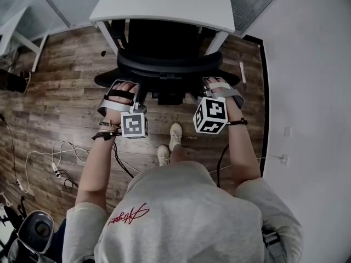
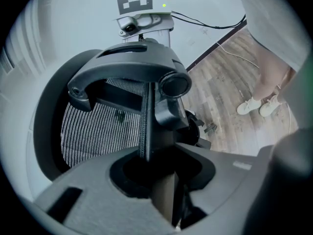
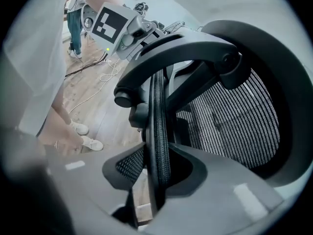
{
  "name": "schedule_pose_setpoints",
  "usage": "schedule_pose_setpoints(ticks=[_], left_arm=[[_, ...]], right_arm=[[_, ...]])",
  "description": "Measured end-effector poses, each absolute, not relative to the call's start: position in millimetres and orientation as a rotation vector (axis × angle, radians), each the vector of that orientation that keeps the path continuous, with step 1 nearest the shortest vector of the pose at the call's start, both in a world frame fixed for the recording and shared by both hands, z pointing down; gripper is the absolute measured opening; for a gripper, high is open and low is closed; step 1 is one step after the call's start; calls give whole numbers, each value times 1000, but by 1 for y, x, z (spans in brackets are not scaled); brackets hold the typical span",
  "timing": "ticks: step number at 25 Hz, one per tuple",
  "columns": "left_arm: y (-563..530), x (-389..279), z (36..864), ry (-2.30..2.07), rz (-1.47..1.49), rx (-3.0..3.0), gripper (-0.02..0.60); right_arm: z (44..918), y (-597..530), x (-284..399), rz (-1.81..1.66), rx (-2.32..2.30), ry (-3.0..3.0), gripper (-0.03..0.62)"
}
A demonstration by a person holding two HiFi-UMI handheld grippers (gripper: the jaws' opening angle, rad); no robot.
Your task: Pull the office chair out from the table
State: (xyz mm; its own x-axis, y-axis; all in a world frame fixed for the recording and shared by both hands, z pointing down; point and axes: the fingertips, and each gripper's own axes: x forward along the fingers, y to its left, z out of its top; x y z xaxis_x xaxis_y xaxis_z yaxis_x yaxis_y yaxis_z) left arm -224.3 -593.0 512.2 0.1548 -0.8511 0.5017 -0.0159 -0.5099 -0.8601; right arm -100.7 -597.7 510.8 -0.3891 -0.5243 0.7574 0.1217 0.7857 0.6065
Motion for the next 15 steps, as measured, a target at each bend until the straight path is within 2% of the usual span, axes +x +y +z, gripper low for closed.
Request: schedule_pose_setpoints(ticks=[15], left_arm=[[-580, -217, 509, 808, -1405, -1715, 122]], right_arm=[[509, -584, -99, -670, 290, -1858, 114]])
